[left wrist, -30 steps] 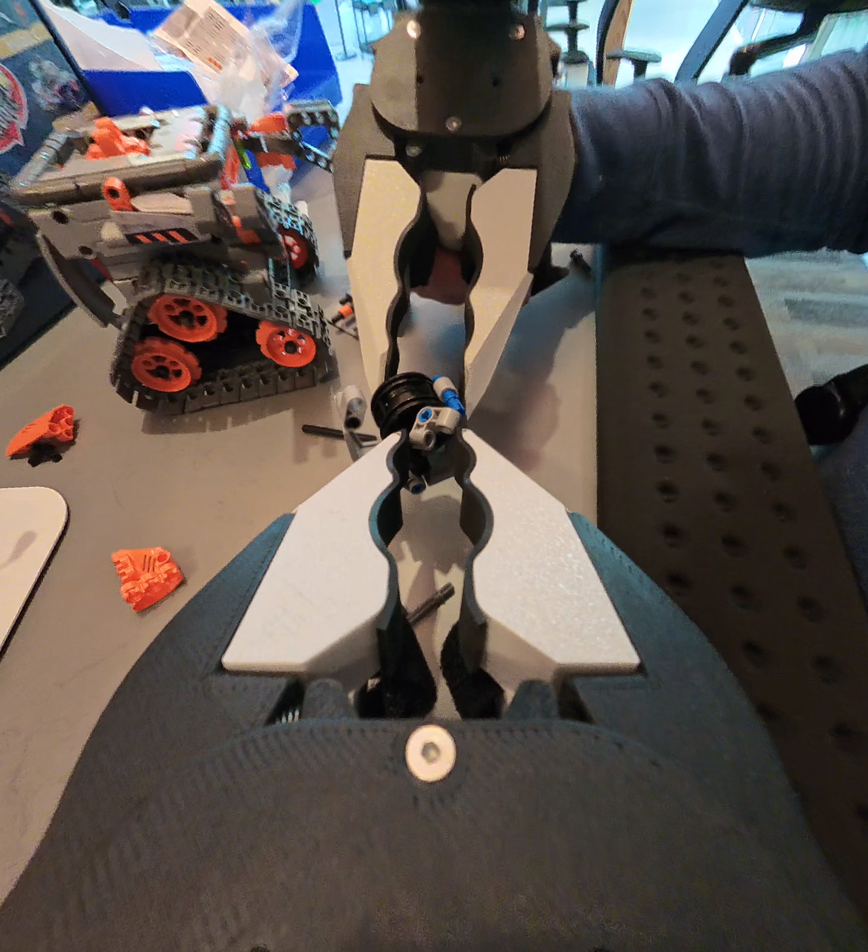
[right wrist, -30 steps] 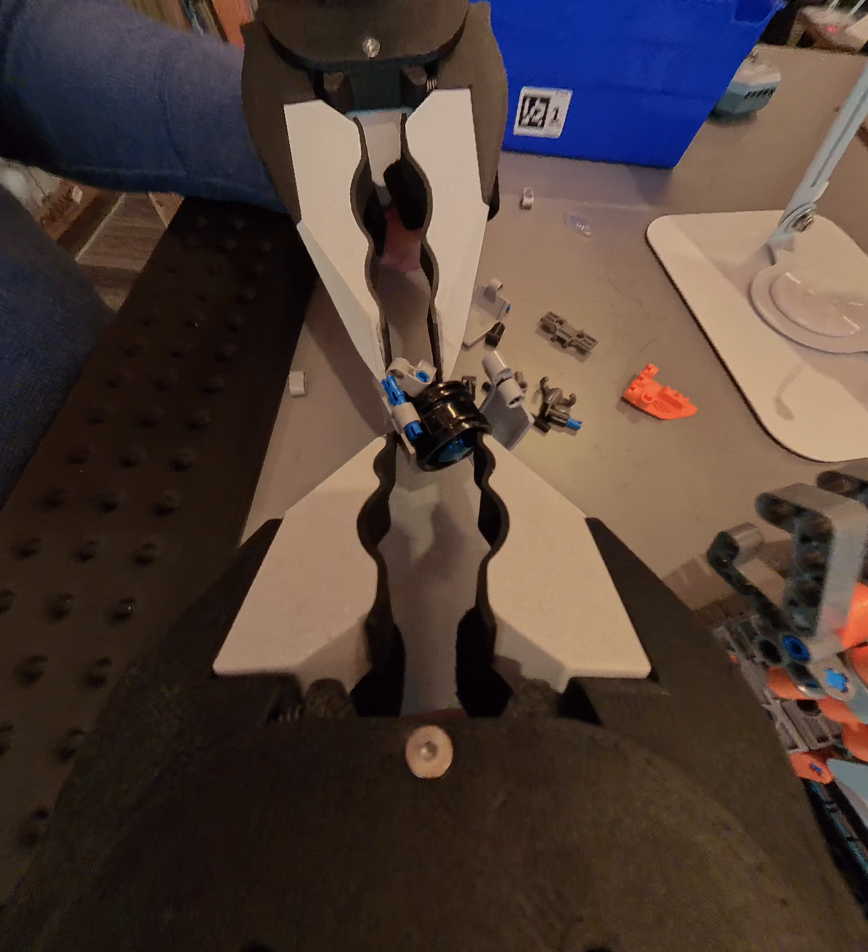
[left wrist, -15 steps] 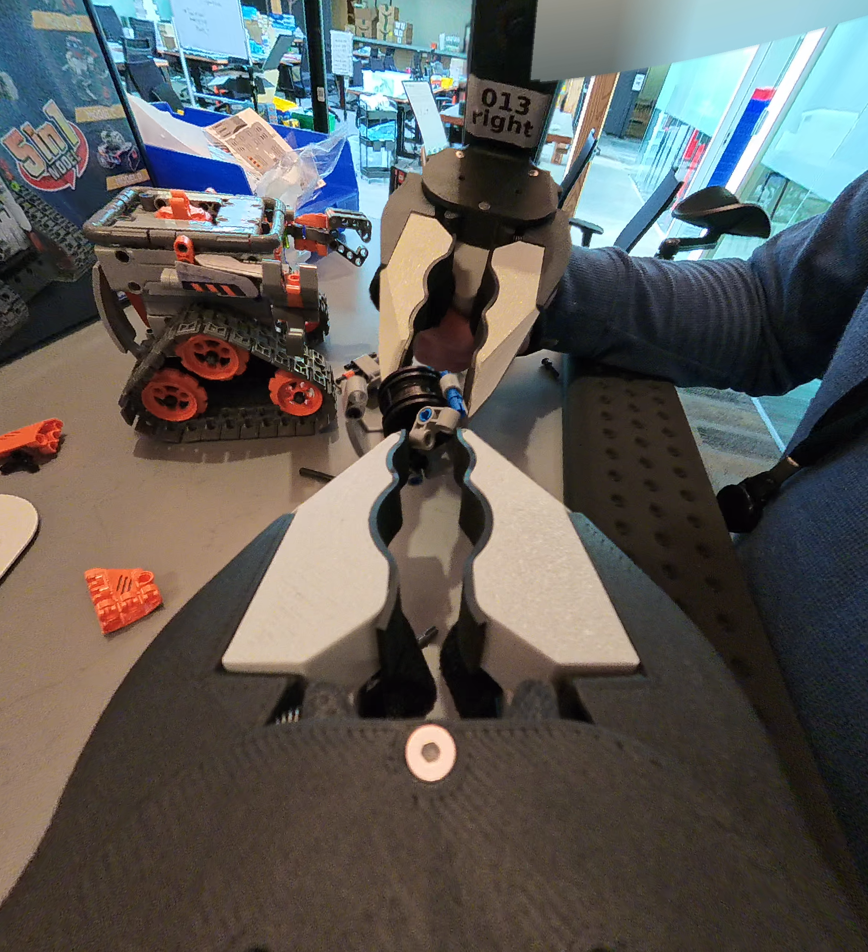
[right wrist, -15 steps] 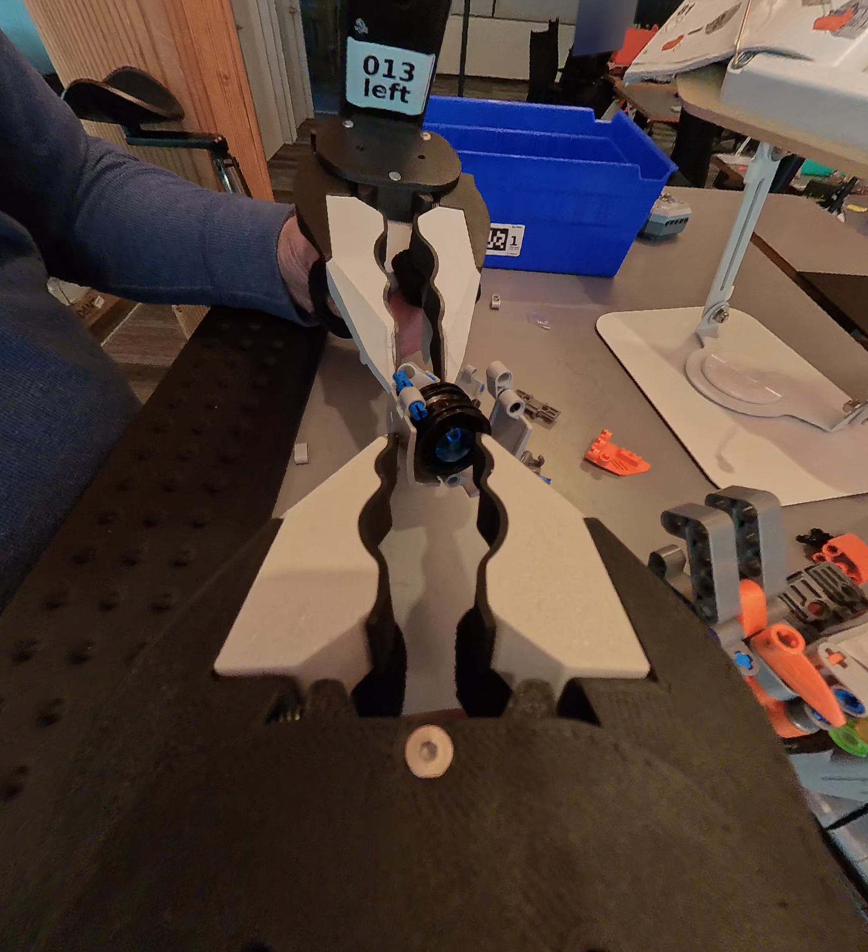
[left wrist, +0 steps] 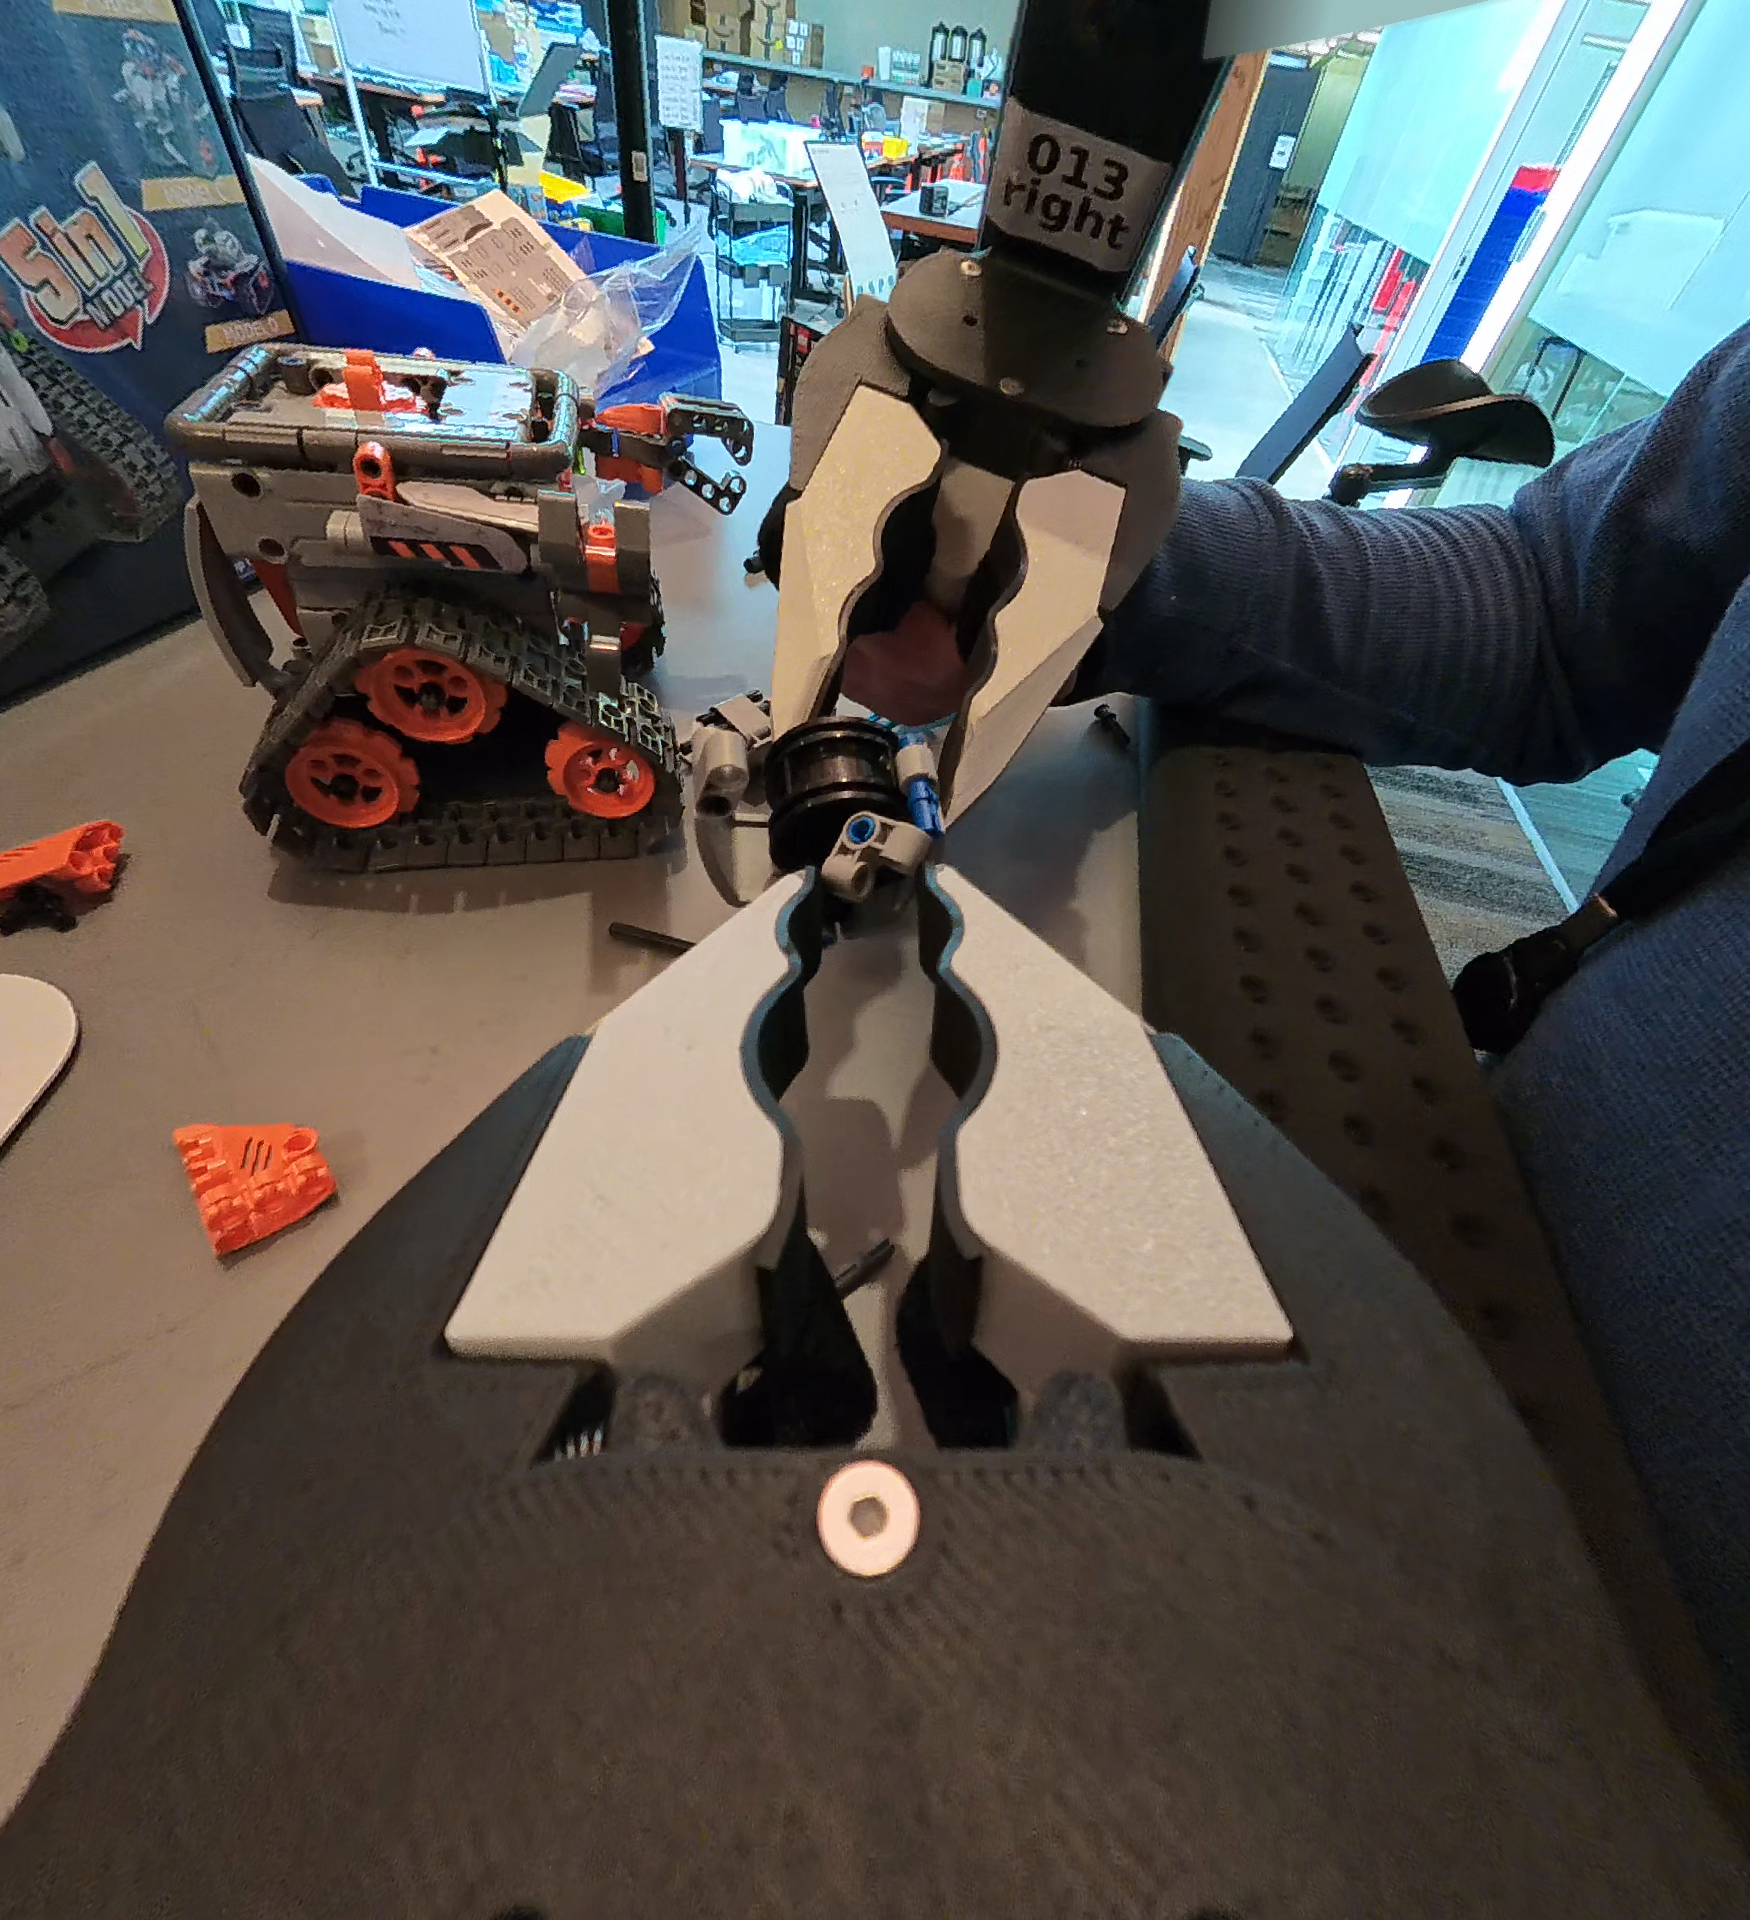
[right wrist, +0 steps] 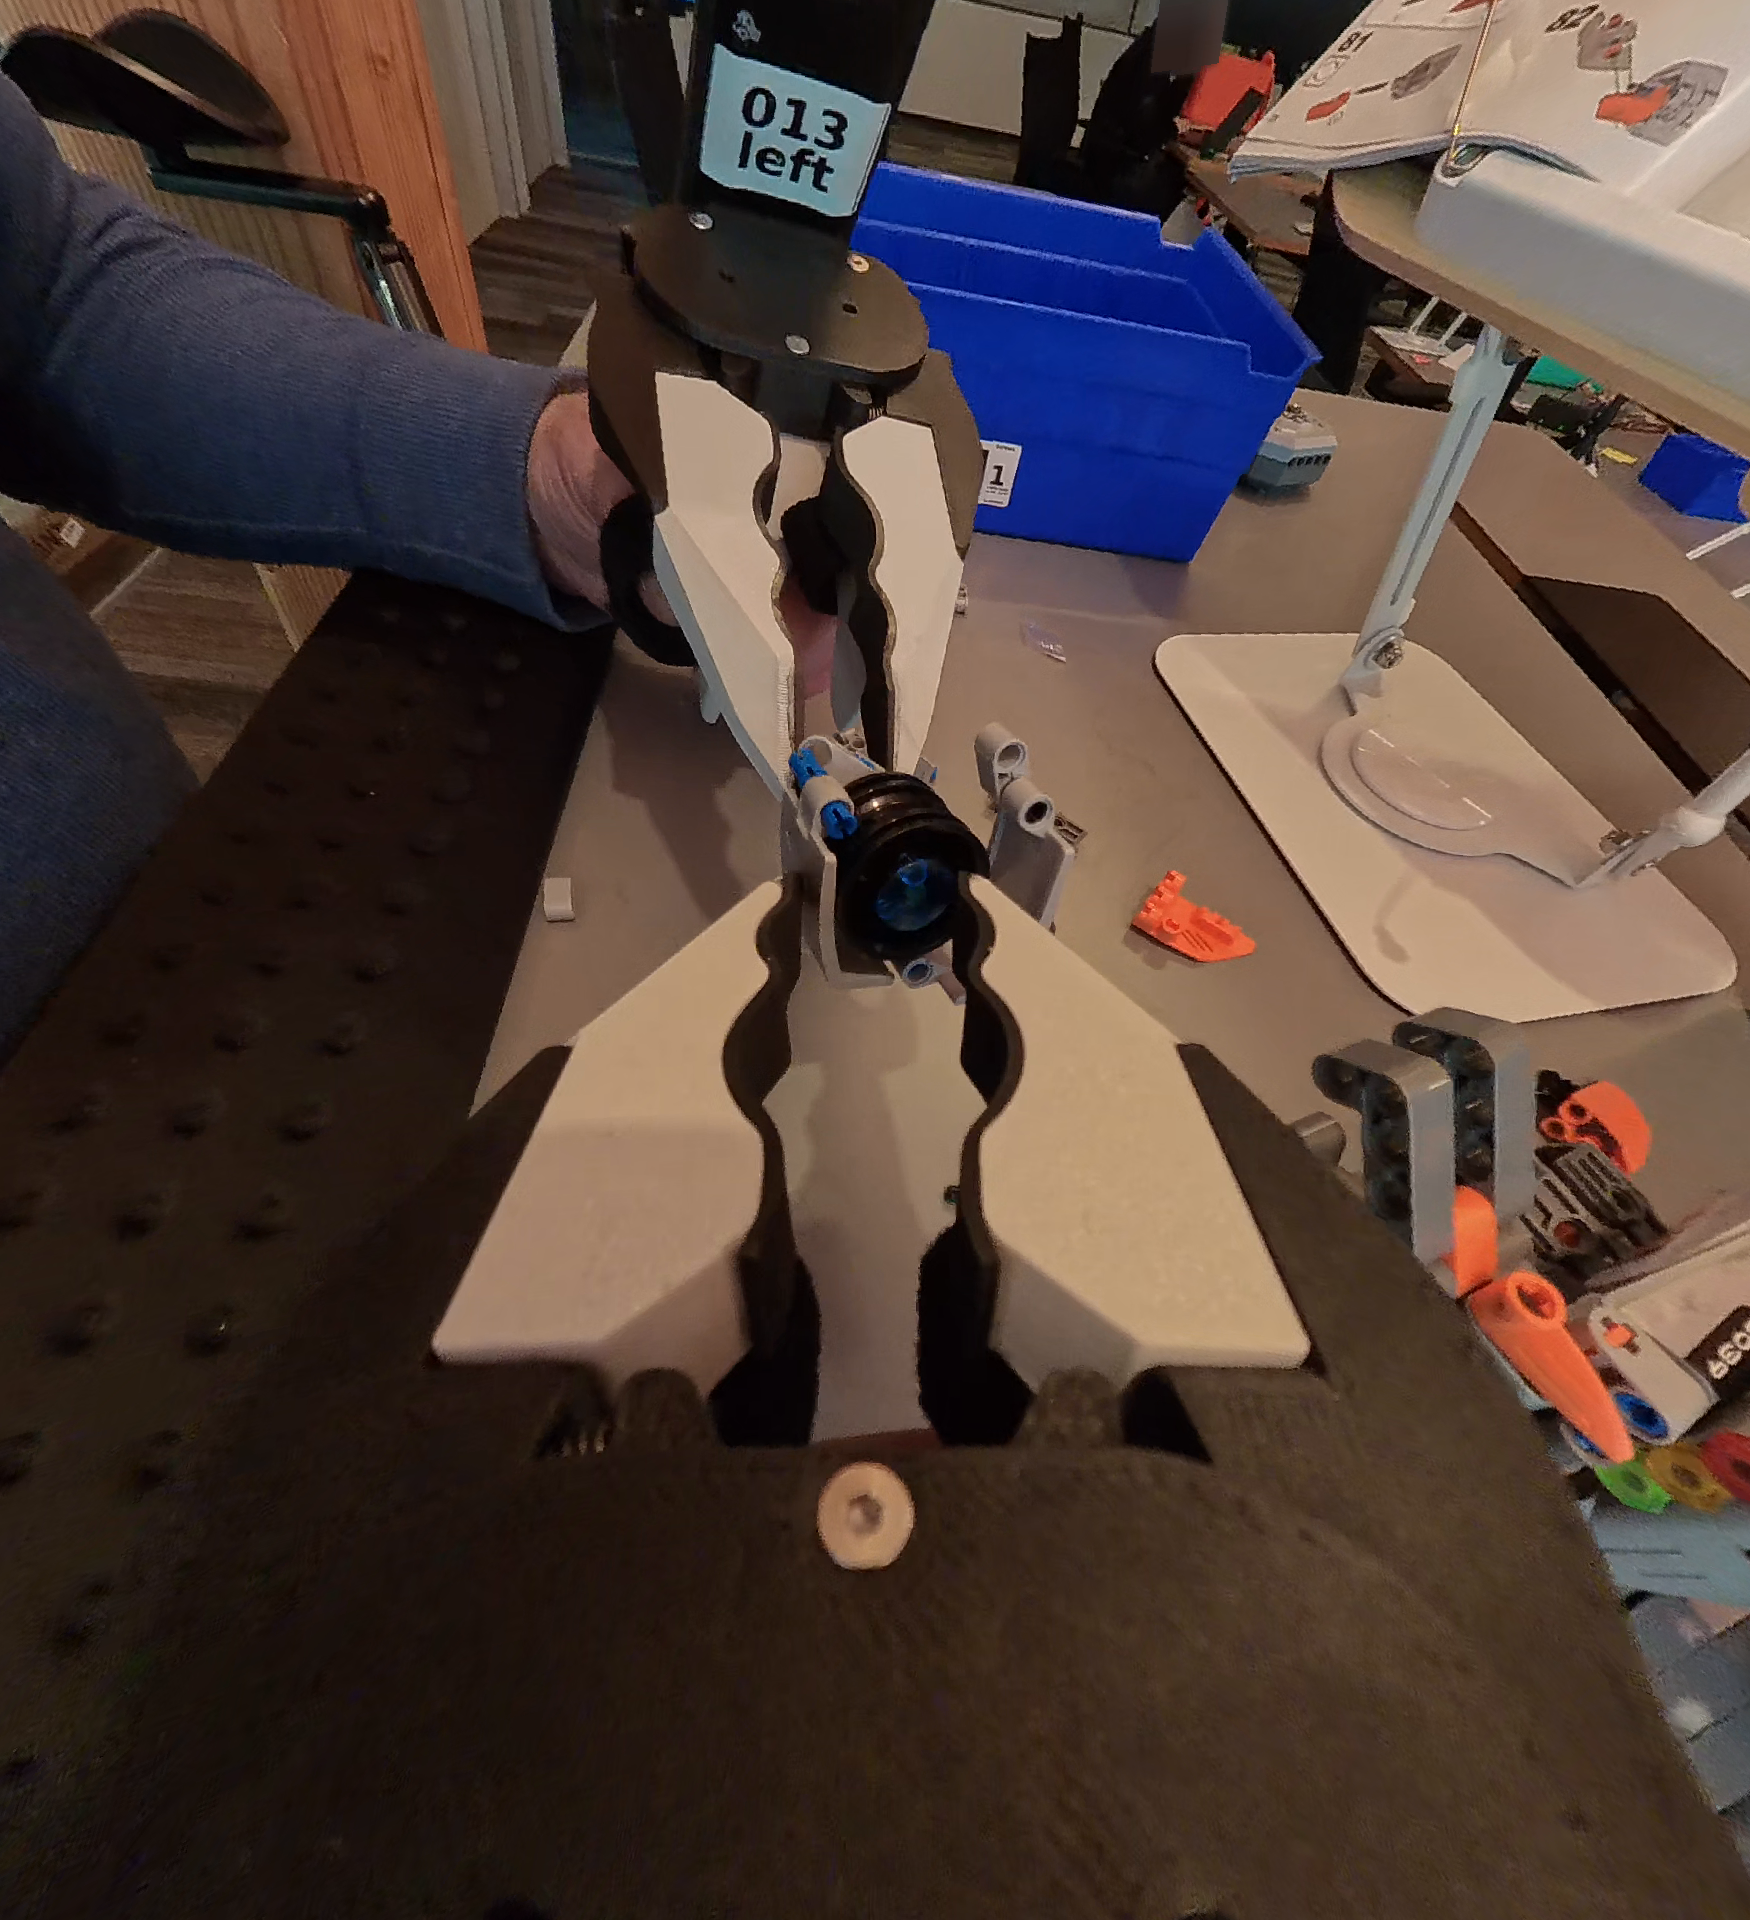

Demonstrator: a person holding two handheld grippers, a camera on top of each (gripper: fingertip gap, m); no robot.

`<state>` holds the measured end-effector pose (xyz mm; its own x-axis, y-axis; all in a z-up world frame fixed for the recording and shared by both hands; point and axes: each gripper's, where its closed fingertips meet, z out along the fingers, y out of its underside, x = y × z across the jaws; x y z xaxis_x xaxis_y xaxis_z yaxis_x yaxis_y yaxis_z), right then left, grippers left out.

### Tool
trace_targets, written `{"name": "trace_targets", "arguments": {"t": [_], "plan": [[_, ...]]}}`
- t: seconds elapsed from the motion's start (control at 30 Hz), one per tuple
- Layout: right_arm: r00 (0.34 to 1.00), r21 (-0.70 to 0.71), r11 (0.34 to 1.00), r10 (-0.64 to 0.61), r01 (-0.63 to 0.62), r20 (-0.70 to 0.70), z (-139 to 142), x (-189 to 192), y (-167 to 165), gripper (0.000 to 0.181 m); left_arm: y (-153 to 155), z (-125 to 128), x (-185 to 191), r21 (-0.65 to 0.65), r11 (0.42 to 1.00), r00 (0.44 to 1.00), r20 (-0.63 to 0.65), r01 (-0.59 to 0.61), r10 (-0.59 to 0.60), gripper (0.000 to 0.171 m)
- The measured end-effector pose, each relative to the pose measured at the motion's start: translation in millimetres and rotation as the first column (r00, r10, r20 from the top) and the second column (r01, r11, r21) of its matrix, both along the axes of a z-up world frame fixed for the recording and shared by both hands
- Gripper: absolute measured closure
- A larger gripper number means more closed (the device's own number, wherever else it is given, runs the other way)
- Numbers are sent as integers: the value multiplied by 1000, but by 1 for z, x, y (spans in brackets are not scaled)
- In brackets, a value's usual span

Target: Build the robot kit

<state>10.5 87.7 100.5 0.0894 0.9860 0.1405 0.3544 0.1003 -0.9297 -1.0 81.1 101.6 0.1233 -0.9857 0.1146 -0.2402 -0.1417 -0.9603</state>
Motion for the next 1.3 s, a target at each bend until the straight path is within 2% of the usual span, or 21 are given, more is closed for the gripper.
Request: {"name": "trace_targets", "arguments": {"t": [0.3,0.87,1.1,1.3], "plan": [[1000,76,997,-18,17,14,1,-3,1,154,1,2,-2,2,1000,1000,9,2,-2,156],[998,103,994,-41,46,-51,13,-6,2,155,4,11,-7,-36,999,997,74,7,-4,156],[990,275,953,-139,127,26,9,-7,13,155,11,11,-10,-24,999,997,70,-34,36,153],[967,503,851,-235,153,103,6,-15,17,155,20,4,-6,-24,995,995,24,-95,95,138]]}}
